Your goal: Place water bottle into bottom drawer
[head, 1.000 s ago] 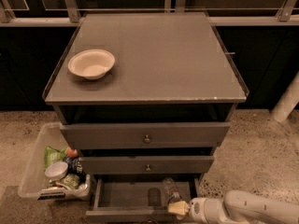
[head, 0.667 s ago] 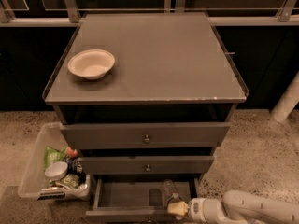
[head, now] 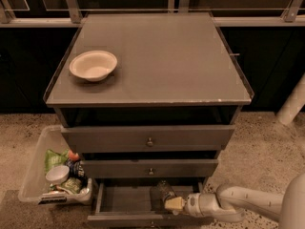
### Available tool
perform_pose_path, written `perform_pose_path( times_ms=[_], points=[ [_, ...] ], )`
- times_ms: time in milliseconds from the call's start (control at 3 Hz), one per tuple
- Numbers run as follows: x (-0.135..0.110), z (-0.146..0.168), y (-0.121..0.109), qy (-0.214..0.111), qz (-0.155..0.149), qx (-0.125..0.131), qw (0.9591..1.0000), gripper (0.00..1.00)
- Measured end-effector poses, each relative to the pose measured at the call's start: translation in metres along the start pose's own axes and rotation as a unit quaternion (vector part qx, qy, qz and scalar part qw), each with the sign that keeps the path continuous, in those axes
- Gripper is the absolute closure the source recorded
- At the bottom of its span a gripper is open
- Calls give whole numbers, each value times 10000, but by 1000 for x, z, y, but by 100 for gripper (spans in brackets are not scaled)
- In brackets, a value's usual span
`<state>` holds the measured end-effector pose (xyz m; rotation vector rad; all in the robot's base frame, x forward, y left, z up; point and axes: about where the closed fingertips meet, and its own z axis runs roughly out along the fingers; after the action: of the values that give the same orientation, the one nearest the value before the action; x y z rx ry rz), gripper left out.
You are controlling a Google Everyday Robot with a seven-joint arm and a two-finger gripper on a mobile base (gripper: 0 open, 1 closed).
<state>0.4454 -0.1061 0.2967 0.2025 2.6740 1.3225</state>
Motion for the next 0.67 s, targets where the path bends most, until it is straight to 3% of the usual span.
perform_pose_path(
  times_ms=[667],
  points=[
    [-12,12,-14,66,132,10,9999,100]
  ],
)
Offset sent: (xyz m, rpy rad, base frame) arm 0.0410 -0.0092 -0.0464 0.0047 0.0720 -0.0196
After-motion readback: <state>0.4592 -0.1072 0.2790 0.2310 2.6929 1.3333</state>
